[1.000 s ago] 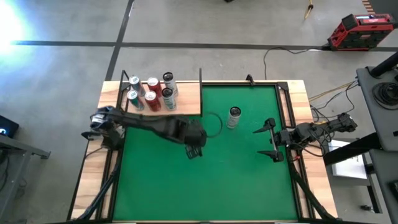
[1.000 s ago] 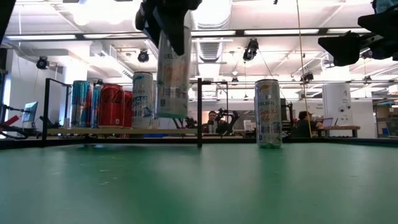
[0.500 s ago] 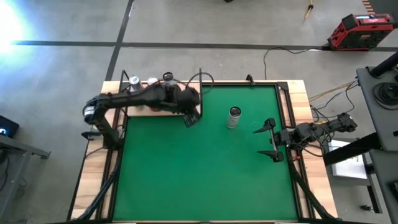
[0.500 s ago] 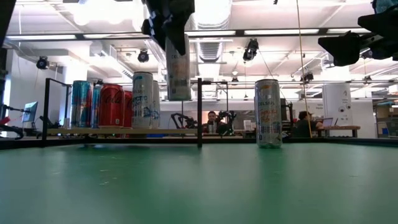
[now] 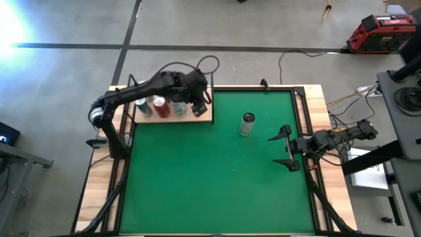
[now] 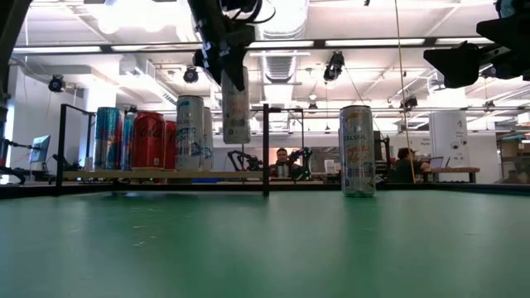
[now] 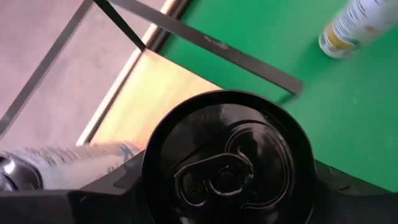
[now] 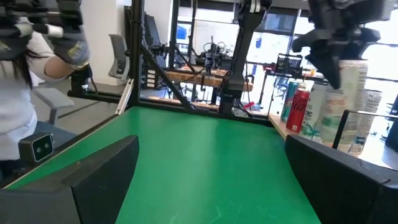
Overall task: Place canned beverage on shelf
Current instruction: Put the bottom white yellow soda can on the shelf
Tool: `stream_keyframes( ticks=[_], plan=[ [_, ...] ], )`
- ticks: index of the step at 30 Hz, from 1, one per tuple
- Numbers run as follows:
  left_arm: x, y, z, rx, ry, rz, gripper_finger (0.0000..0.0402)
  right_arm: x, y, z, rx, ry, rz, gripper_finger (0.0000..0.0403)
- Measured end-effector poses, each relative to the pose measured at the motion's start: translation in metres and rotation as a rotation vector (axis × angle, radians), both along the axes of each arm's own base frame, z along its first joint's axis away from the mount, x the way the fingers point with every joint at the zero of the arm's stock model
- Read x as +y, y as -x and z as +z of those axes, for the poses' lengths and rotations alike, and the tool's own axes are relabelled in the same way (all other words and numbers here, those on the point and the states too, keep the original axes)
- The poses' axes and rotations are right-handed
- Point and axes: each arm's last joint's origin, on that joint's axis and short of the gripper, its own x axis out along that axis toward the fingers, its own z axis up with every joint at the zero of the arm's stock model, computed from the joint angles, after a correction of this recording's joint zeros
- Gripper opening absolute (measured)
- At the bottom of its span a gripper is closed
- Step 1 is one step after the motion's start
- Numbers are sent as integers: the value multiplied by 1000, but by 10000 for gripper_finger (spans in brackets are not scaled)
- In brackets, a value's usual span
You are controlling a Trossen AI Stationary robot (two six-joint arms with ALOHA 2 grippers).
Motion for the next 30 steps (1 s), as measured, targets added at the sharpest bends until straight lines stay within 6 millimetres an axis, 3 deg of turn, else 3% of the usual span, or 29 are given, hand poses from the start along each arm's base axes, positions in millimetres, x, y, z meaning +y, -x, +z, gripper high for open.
stream_keyframes(
  ticks=[7, 19, 30],
  plan=[
    [36, 3, 0, -63, -41, 16, 240, 0, 0, 0, 1, 0, 0, 396],
    [94, 3, -26, -41, -25, -2, 241, 0, 0, 0, 1, 0, 0, 396],
    [118, 5, -33, 12, 20, 12, 247, 0, 0, 0, 1, 0, 0, 396]
  ],
)
